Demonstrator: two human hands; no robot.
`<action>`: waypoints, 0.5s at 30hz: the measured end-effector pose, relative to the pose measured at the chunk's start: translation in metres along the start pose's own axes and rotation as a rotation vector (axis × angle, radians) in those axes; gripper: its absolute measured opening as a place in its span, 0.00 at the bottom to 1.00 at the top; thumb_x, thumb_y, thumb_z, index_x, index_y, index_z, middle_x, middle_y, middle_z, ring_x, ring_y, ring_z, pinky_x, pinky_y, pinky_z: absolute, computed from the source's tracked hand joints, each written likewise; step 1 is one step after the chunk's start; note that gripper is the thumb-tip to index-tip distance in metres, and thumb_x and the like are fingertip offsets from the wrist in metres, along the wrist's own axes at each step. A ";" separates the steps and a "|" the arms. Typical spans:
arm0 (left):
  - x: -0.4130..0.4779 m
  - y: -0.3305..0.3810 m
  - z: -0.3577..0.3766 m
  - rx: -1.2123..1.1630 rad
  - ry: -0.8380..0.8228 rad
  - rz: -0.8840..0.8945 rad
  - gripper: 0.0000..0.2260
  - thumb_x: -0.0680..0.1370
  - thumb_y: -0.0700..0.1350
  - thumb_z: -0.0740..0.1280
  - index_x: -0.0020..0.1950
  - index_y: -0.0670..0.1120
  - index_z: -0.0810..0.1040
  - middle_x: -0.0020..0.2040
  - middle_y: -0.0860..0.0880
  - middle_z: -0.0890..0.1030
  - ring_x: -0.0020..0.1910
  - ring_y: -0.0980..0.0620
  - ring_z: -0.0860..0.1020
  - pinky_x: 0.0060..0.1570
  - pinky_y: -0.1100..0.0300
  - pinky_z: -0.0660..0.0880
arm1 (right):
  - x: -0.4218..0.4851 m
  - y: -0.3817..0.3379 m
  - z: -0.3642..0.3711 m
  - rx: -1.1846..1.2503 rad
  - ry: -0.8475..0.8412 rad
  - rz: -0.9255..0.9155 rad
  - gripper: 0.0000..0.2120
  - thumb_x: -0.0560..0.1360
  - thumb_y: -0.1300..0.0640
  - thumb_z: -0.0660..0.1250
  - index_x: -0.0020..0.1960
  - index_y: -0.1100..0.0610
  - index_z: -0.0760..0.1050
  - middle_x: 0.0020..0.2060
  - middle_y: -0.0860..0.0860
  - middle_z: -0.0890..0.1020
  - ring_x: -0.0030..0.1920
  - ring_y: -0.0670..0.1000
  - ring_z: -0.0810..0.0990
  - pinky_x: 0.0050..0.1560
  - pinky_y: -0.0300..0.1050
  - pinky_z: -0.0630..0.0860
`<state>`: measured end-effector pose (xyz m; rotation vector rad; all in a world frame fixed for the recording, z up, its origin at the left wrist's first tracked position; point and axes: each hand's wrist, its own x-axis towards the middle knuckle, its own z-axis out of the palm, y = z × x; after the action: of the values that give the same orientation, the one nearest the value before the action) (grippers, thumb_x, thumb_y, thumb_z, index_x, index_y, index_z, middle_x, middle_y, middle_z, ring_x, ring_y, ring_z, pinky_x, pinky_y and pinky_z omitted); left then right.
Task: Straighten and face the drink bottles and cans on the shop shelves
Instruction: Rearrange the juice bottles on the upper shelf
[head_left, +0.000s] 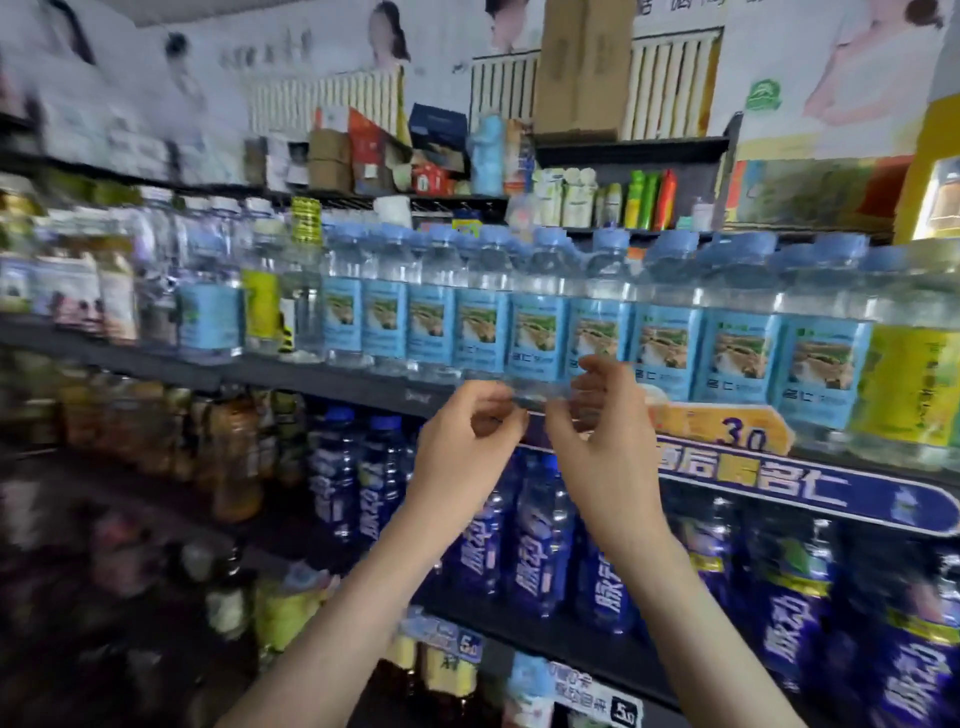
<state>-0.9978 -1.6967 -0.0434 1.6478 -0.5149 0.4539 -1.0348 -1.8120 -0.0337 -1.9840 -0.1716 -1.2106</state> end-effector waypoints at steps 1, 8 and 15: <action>0.003 -0.008 -0.023 0.018 0.035 -0.011 0.07 0.77 0.45 0.68 0.54 0.53 0.76 0.48 0.59 0.80 0.48 0.64 0.77 0.46 0.70 0.72 | -0.001 -0.009 0.022 0.033 -0.007 -0.011 0.18 0.75 0.60 0.67 0.64 0.58 0.68 0.54 0.51 0.76 0.51 0.48 0.76 0.52 0.43 0.73; 0.018 -0.065 -0.222 0.186 0.201 -0.062 0.07 0.77 0.43 0.68 0.54 0.48 0.76 0.47 0.55 0.80 0.43 0.67 0.78 0.48 0.65 0.76 | -0.014 -0.087 0.192 0.171 -0.146 -0.015 0.17 0.76 0.60 0.67 0.63 0.58 0.68 0.52 0.51 0.73 0.51 0.51 0.76 0.52 0.43 0.72; 0.063 -0.119 -0.380 0.327 0.219 -0.082 0.08 0.76 0.44 0.68 0.55 0.49 0.76 0.47 0.57 0.80 0.49 0.60 0.78 0.51 0.66 0.74 | -0.017 -0.154 0.342 0.212 -0.188 0.015 0.15 0.76 0.60 0.67 0.61 0.57 0.69 0.52 0.51 0.74 0.52 0.50 0.75 0.52 0.45 0.74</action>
<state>-0.8789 -1.3114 -0.0536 1.8945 -0.2158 0.6758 -0.8807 -1.4694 -0.0422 -1.9065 -0.3639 -0.9531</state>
